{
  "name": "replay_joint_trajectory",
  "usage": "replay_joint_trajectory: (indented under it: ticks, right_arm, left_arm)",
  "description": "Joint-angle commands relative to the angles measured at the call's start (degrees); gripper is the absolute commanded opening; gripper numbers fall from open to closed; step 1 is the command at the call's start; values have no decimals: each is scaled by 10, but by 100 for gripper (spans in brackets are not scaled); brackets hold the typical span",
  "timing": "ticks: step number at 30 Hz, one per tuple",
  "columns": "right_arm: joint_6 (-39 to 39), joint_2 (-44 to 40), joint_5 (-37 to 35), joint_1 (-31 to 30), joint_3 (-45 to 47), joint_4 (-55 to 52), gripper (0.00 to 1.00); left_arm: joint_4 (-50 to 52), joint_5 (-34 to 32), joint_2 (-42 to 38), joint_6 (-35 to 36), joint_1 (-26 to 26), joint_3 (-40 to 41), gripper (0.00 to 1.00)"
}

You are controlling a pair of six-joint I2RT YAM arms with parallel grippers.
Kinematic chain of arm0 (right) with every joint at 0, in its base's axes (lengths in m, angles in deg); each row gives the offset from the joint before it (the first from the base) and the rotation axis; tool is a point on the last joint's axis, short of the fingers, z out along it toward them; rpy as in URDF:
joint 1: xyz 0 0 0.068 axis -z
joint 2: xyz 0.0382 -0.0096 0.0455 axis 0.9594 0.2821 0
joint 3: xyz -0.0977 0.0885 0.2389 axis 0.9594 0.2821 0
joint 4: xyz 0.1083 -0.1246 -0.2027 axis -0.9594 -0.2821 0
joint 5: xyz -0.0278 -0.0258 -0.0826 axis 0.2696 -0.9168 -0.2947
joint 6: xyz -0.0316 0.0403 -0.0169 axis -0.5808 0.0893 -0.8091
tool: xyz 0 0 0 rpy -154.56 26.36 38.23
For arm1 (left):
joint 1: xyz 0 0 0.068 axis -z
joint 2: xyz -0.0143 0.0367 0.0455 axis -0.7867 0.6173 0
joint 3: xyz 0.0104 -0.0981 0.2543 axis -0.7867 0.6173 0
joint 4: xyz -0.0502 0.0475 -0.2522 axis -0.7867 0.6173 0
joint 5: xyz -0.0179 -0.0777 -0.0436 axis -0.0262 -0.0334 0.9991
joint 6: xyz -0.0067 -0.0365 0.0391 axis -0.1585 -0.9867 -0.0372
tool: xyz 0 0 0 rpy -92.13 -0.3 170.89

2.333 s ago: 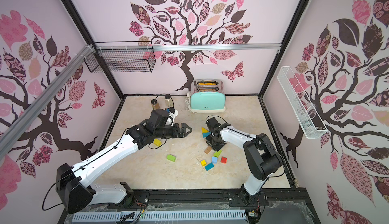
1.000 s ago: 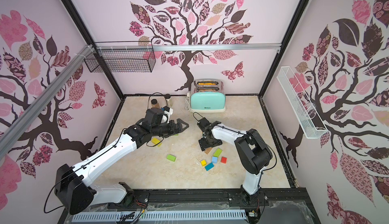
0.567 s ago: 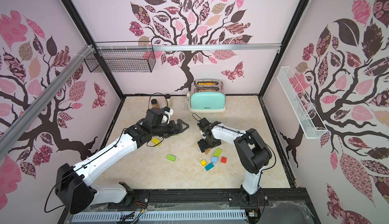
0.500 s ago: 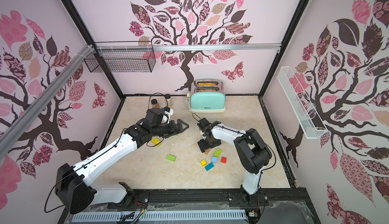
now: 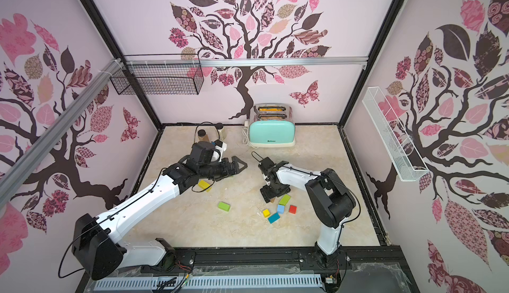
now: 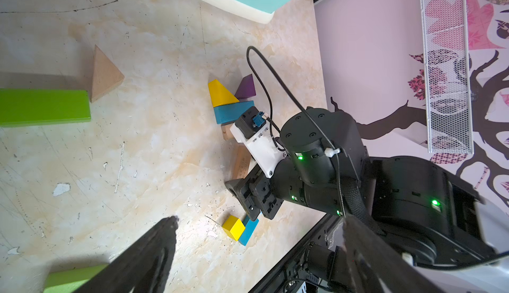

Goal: Assemble a carrot with building blocks
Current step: Assemble the building block at the center of the board.

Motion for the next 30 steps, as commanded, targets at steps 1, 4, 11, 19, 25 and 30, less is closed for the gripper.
replay_joint_trajectory:
  ticks: [1,4,11,19,25,30]
  right_arm:
    - [15,-2,-1,-3,-2,-5,83]
    - [36,-3,12,-3,-12,-7,76]
    - [68,-28,38,-2,-25,-37,84]
    - [84,-73,90,-6,-5,-41,66]
    - [84,-53,102,-7,6,-41,51]
    - [82,-47,99,-9,8,-41,50]
  left_arm:
    - [-10,5,-5,0,0,7,98]
    - [-10,5,-8,0,0,9,98]
    - [-8,2,-19,1,0,16,98]
    - [-16,-7,-29,-6,0,29,98]
    - [-17,-9,-33,-10,0,33,98]
    - [-22,-10,-30,-15,0,36,98]
